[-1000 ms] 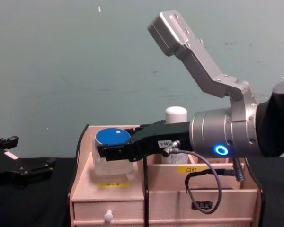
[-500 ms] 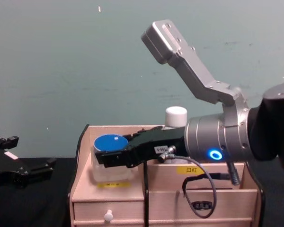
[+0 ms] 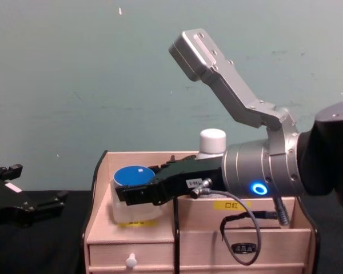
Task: Pick up the facial cleanser and watermelon frost from the table and place them into the tiered storage box.
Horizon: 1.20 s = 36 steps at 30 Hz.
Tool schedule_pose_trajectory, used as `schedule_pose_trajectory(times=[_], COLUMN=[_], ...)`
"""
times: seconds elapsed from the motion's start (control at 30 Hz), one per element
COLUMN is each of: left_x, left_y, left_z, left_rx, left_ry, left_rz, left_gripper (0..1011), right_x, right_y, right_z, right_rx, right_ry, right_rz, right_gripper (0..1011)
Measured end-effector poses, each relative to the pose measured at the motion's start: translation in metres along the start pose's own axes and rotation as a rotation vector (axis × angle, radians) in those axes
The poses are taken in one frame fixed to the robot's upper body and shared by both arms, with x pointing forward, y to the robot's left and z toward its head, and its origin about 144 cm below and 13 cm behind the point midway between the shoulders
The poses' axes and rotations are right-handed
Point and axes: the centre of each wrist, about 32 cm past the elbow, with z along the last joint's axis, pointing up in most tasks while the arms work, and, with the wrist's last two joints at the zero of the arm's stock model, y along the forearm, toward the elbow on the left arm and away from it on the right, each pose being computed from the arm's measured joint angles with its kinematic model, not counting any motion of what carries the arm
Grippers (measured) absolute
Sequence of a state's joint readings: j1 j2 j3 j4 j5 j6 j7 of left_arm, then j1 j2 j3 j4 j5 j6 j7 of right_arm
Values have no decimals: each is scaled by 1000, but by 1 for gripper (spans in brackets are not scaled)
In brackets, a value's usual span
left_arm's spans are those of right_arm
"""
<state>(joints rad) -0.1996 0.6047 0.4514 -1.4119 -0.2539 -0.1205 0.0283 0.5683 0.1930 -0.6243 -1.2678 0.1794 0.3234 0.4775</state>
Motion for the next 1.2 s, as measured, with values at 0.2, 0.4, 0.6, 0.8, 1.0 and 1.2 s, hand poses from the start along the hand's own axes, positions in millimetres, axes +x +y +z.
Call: schedule_pose_trajectory(times=[0.2, 0.4, 0.6, 0.8, 1.0, 1.2], left_x=[0, 0, 0, 0, 0, 0], left_y=[0, 0, 0, 0, 0, 0], left_z=[0, 0, 0, 0, 0, 0], left_rx=[0, 0, 0, 0, 0, 0], left_ry=[0, 0, 0, 0, 0, 0], left_rz=[0, 0, 0, 0, 0, 0], left_gripper=[1010, 1010, 1010, 1010, 1010, 1010], right_x=[0, -1, -3, -6, -13, -21], right_y=[0, -4, -10, -16, -32, -58], right_z=[0, 1, 3, 7, 16, 21], right_rx=[-1, 34, 76, 111, 164, 223], right_ry=[-1, -16, -44, -65, -125, -186], right_rz=[0, -18, -46, -64, -93, -168], right_gripper=[850, 990, 1002, 1002, 1002, 1002])
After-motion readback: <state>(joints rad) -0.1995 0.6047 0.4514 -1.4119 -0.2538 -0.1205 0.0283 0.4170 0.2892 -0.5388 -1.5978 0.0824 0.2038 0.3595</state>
